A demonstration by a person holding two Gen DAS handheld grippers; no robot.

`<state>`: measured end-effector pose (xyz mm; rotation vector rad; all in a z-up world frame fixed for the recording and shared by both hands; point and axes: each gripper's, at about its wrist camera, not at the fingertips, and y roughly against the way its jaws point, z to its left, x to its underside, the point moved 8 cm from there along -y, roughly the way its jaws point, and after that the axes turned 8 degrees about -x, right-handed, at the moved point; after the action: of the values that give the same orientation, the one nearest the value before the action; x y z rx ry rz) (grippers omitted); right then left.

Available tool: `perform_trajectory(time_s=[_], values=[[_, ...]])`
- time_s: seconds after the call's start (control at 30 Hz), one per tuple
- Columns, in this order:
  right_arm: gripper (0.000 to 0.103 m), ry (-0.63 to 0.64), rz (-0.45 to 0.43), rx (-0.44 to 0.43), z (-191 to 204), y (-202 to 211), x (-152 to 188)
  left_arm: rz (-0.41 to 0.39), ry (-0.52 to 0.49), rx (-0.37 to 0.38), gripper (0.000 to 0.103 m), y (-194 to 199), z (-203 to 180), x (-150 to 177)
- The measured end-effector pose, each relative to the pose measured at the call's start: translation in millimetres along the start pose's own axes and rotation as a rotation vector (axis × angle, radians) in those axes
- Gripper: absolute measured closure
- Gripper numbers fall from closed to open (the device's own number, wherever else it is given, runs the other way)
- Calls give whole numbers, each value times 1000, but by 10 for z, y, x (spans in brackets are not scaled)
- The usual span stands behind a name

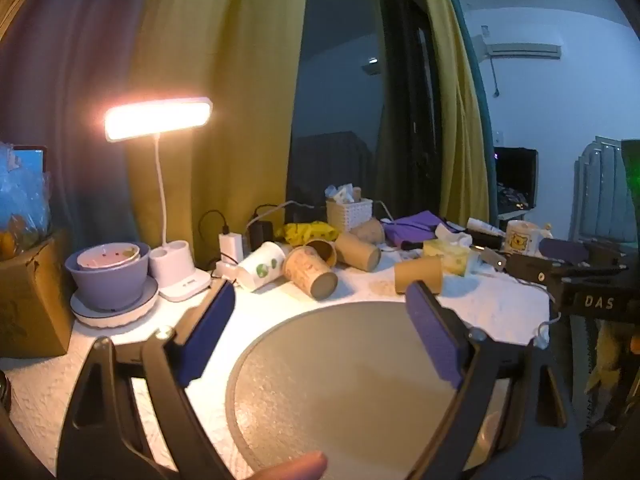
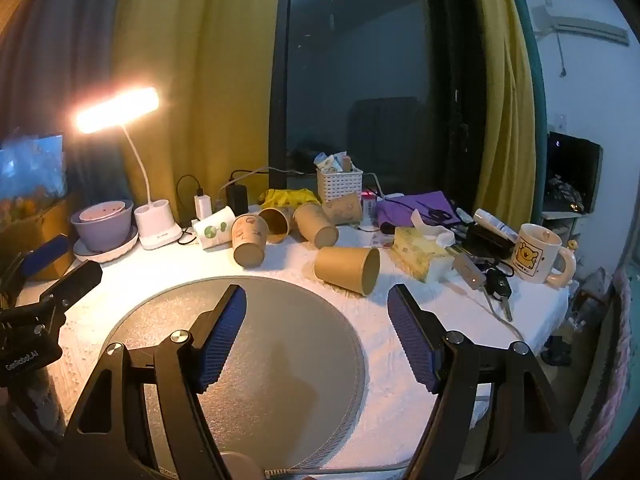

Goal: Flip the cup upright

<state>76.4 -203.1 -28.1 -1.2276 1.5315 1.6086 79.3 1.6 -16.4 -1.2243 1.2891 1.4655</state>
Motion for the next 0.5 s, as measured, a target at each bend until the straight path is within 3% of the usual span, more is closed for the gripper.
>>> perform_trajectory(time_s=[0.23, 0.27, 0.5], values=[[27, 2, 3, 2, 20, 3, 2, -22, 2, -55, 15, 20, 94, -7], [27, 2, 4, 2, 24, 5, 4, 16, -9, -10, 15, -57, 13, -11], [27, -5, 13, -1, 20, 5, -7, 12, -8, -16, 15, -29, 6, 24]])
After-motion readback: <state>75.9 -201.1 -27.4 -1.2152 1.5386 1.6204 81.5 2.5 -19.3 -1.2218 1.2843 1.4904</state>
